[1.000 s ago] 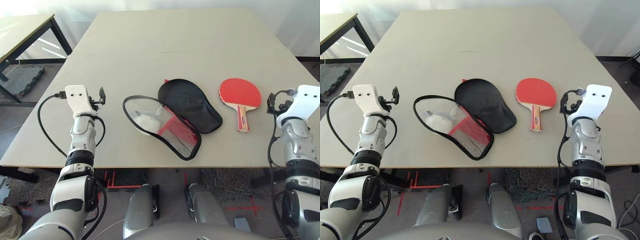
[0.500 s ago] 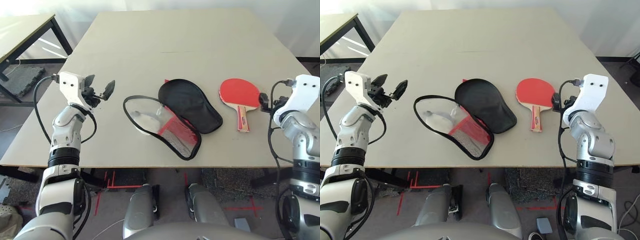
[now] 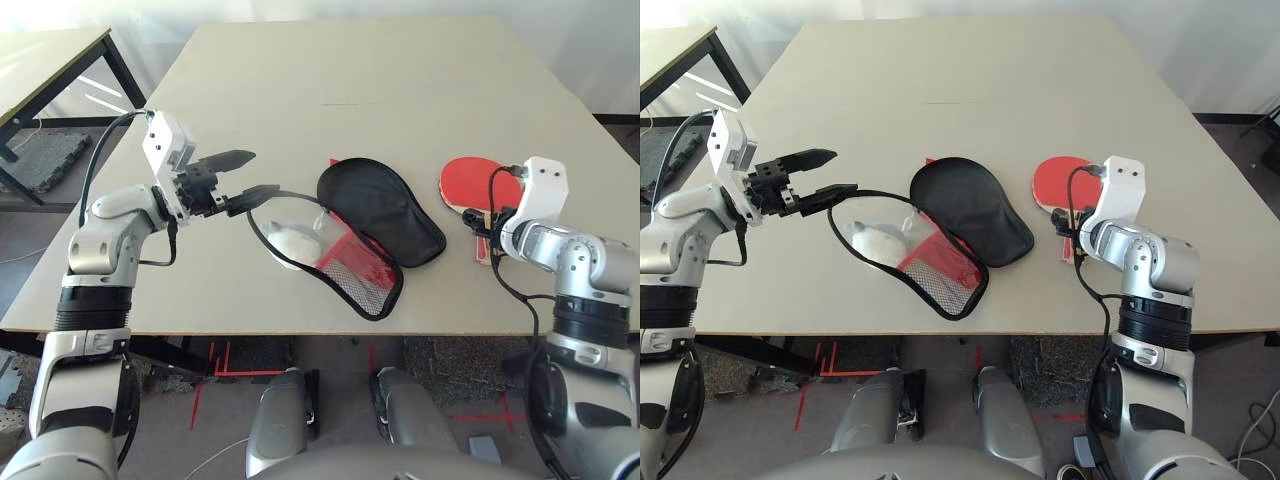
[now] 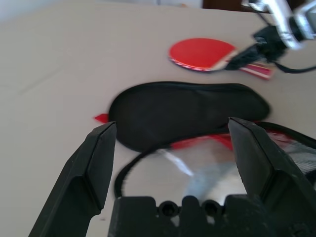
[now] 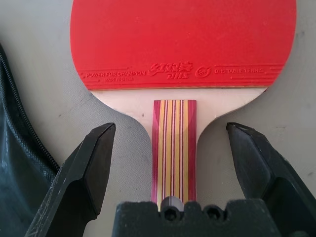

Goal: Store the ping-pong paddle in its case and zip it.

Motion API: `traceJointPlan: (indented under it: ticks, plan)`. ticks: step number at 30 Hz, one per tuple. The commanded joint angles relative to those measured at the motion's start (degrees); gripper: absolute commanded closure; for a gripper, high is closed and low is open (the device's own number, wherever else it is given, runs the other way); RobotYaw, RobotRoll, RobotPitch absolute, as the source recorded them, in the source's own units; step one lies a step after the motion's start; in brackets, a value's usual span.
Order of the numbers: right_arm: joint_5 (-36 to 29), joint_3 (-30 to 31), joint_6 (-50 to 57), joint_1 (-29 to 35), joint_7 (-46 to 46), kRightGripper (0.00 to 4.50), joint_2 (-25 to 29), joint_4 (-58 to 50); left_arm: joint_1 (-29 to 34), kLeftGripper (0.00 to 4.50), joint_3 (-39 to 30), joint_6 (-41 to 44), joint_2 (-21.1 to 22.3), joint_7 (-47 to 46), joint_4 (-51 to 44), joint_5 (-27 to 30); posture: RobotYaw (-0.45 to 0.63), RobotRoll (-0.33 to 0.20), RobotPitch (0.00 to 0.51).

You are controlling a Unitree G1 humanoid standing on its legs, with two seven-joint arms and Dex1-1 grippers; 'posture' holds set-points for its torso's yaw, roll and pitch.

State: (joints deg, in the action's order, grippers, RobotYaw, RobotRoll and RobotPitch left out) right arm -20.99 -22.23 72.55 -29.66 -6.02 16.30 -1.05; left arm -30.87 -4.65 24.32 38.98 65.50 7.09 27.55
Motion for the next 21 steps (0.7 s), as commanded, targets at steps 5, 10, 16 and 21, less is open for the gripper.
traceJointPlan:
  ticks: [5, 10, 16, 21]
  plan:
    - [2.0, -0.8, 2.2, 0.3, -0.6, 1.29, -1.6, -0.8, -0.4, 0.0, 2.6, 3.0, 1.3, 4.0, -2.2, 0.5, -0.04, 0.0, 0.103]
    - [2.4, -1.5, 3.4, 0.0, 0.1, 3.25, -1.2, -2.2, -0.3, 0.0, 3.4, 2.9, 1.0, 4.7, -1.6, 0.2, -0.05, 0.0, 0.104]
    - [1.6, -0.7, 4.2, -1.7, 2.8, 3.3, 0.2, -4.1, 0.8, 0.0, 4.5, 4.5, 2.3, 6.9, -1.8, 0.5, -0.05, 0.0, 0.104]
    - [0.4, 3.2, 5.5, -4.9, 6.8, 3.31, 1.3, -6.1, 1.8, 0.0, 4.4, 5.0, 3.0, 7.8, -2.5, 0.6, -0.04, 0.0, 0.1]
